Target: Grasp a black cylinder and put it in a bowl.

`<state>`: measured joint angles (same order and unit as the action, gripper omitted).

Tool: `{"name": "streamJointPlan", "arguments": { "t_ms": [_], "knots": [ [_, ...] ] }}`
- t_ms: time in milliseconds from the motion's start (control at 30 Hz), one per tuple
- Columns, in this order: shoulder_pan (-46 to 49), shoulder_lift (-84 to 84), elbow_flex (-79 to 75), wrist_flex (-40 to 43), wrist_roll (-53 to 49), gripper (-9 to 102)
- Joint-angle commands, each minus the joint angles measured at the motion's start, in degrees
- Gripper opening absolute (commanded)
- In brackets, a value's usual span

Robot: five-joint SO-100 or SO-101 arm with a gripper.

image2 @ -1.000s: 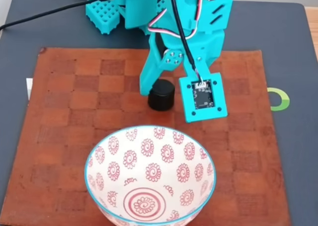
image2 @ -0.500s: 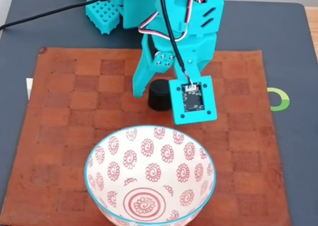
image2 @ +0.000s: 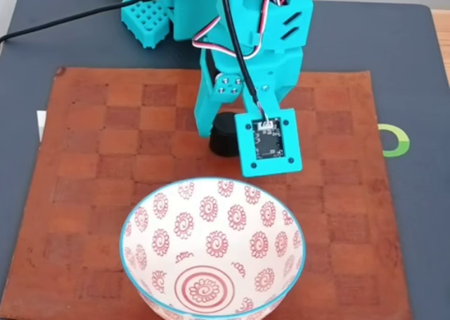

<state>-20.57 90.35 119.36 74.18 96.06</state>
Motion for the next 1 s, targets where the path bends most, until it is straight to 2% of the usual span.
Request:
{"name": "streamJointPlan", "arguments": {
  "t_ms": [0, 100, 533, 800, 967],
  "knots": [
    [1.1, 0.4, -0.2, -0.2, -0.3, 18],
    [1.6, 0.4, -0.2, 0.3, -0.3, 15],
    [2.8, 1.4, -0.4, 1.0, -0.3, 14],
    [2.5, 1.5, -6.1, 8.3, -0.1, 15],
    [3.0, 1.5, -12.0, 17.0, 0.8, 15]
  ]
}}
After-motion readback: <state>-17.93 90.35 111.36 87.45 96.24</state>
